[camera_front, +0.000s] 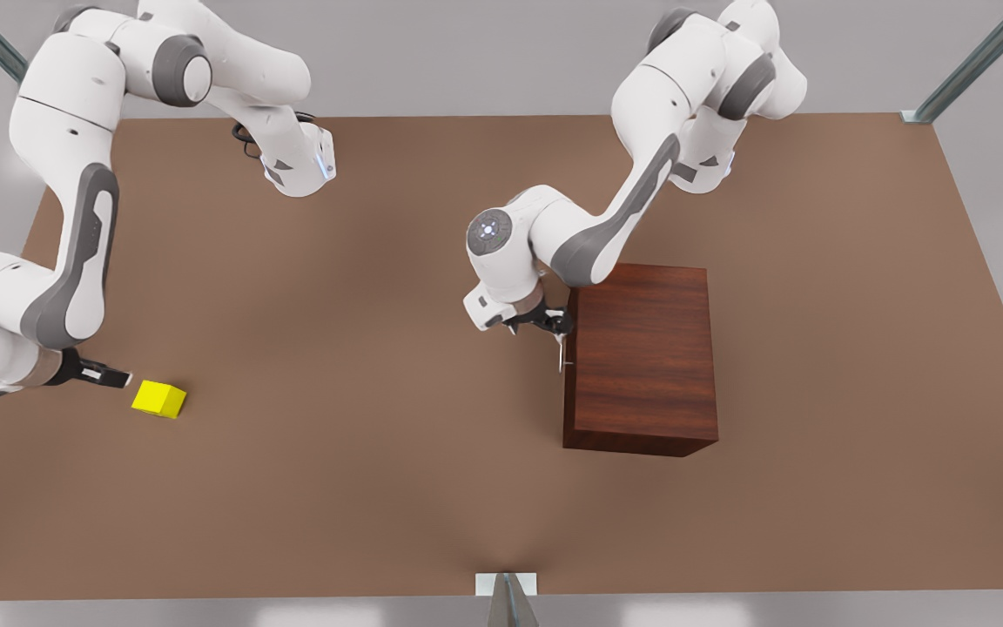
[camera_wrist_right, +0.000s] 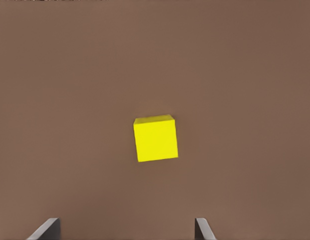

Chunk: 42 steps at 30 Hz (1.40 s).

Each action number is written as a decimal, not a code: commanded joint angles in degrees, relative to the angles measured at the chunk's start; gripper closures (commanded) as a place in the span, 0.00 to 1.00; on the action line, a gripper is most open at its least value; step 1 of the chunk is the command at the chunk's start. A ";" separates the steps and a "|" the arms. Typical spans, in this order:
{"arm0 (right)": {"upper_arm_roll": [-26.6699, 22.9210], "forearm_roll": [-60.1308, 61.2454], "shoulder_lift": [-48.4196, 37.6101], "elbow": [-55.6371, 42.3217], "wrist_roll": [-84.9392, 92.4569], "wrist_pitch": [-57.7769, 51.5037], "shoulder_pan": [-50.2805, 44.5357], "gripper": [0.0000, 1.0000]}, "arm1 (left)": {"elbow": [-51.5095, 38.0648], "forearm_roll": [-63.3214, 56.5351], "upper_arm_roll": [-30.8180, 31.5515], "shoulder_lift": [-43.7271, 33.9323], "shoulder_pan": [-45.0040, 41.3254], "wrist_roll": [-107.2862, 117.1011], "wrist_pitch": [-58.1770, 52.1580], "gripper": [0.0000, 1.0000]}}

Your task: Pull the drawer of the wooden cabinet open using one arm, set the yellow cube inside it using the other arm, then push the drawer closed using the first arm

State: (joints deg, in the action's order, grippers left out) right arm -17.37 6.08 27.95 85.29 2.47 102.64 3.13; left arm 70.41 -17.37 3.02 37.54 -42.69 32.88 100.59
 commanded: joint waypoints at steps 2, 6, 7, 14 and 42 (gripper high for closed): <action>0.14 4.29 3.69 -2.94 6.50 0.63 1.96 0.00 | 0.96 -2.23 -0.03 0.60 -0.29 19.94 0.93 0.00; 0.32 4.47 8.26 -3.99 9.84 5.11 3.02 0.00 | 3.51 -4.08 -0.03 1.83 -0.64 21.35 1.02 0.00; 0.41 4.21 9.49 -4.08 10.10 5.90 3.02 0.00 | 3.51 -4.16 -0.03 2.27 -0.64 21.43 1.02 0.00; 1.11 4.03 12.92 -3.55 12.03 12.15 3.46 0.00 | 4.39 -7.85 -0.03 3.68 -0.99 22.66 1.63 0.00; 9.11 -0.36 12.92 7.96 14.14 24.71 9.43 0.00 | 2.54 -8.12 0.15 6.14 -2.57 26.53 6.55 0.00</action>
State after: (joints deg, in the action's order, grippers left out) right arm -8.26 5.89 40.94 93.12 14.45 125.75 12.58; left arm 72.98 -24.59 3.15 43.69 -45.08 56.19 106.77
